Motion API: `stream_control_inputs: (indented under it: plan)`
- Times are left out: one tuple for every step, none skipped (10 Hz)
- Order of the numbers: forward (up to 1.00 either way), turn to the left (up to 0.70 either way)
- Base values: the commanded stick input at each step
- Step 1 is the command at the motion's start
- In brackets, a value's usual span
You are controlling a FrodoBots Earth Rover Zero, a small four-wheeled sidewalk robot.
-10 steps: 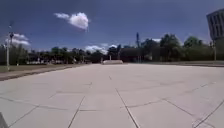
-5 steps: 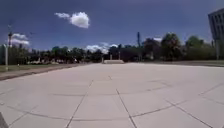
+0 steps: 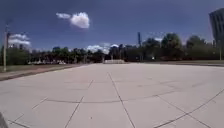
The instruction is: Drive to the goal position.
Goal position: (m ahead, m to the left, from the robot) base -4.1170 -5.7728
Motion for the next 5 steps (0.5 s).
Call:
stream_control_inputs:
  plan:
    - [0.5,0.0]
    - [0.5,0.0]
    - [0.5,0.0]
    - [0.5,0.0]
    - [0.5,0.0]
